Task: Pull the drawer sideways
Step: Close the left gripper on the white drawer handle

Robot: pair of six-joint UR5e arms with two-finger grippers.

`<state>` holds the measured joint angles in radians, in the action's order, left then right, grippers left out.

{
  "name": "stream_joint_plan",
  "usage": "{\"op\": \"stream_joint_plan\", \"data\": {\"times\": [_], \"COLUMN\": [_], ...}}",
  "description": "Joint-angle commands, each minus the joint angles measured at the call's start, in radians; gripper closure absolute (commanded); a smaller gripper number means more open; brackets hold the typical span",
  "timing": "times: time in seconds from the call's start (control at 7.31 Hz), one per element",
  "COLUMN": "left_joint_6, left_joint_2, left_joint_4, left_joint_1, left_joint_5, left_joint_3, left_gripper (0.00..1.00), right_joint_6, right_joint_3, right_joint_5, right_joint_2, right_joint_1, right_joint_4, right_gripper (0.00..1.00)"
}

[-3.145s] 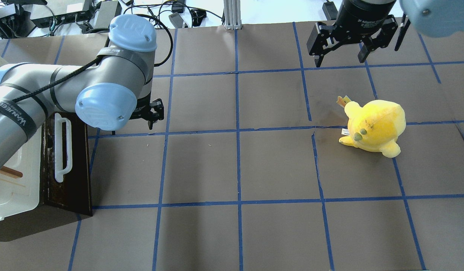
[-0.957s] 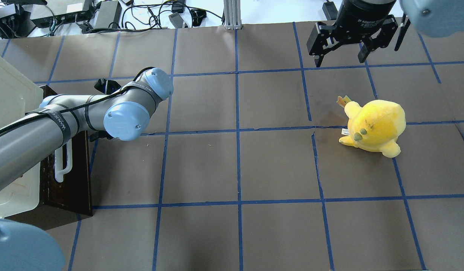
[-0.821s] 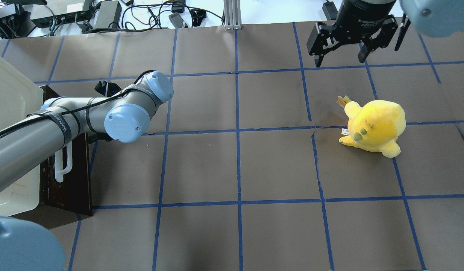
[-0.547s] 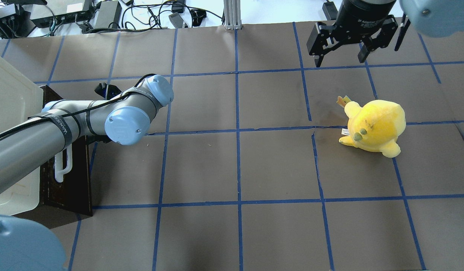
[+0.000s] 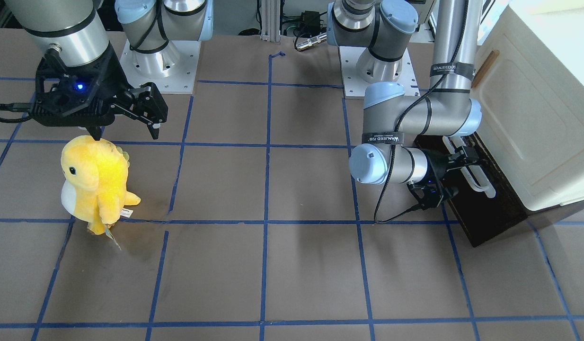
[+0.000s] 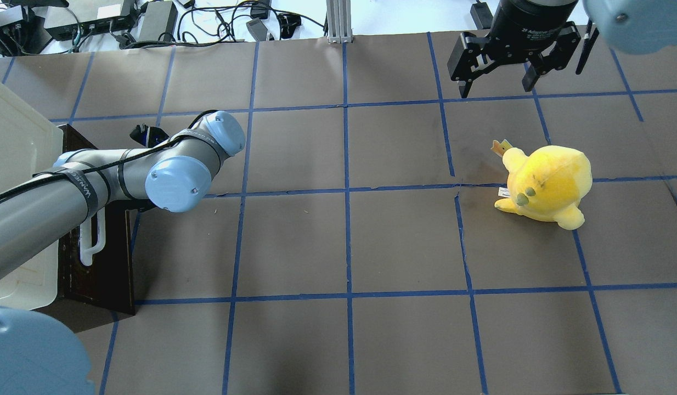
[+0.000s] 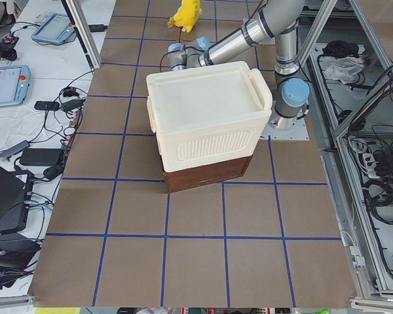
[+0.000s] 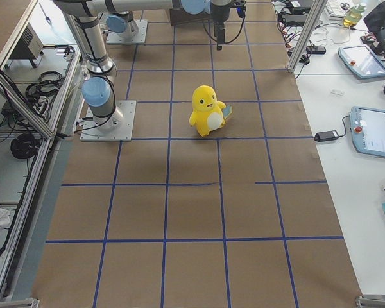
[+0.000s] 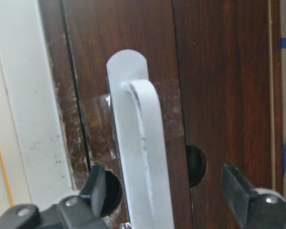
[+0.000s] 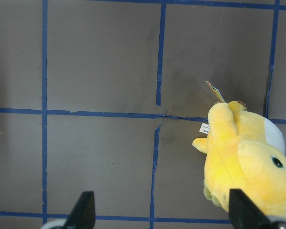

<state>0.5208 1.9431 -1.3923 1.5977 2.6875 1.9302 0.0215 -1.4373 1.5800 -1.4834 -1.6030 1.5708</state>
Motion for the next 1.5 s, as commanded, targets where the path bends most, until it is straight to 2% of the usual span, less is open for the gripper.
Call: {"op": "stream_joint_plan", "data": {"times": [0.0, 0.41, 0.55, 0.82, 1.37], "left_joint_6": [-0.004, -0.004, -0.002, -0.004, -0.004], "left_joint_2": [-0.007, -0.009, -0.006, -0.010, -0.013], "left_joint_4": [0.001, -0.002, -0.001, -0.002, -0.002], "left_joint_1": [0.005, 0.010, 0.008, 0.008, 0.027], "left_joint_5": [-0.001, -0.001, -0.001, -0.001, -0.001], "left_joint_3": [0.004, 0.006, 0.006, 0.006, 0.006], "left_gripper": [0.28, 0.28, 0.37, 0.45, 0.52], "right_joint_6": [0.000, 0.000, 0.000, 0.000, 0.000], "right_joint_3": [0.000, 0.000, 0.000, 0.000, 0.000], "right_joint_5": [0.000, 0.000, 0.000, 0.000, 0.000], "right_joint_2": [0.000, 0.000, 0.000, 0.000, 0.000], "right_joint_1": [0.000, 0.000, 0.000, 0.000, 0.000], "right_joint_4": [0.000, 0.000, 0.000, 0.000, 0.000], "right_gripper": [0.00, 0.00, 0.00, 0.00, 0.00]}}
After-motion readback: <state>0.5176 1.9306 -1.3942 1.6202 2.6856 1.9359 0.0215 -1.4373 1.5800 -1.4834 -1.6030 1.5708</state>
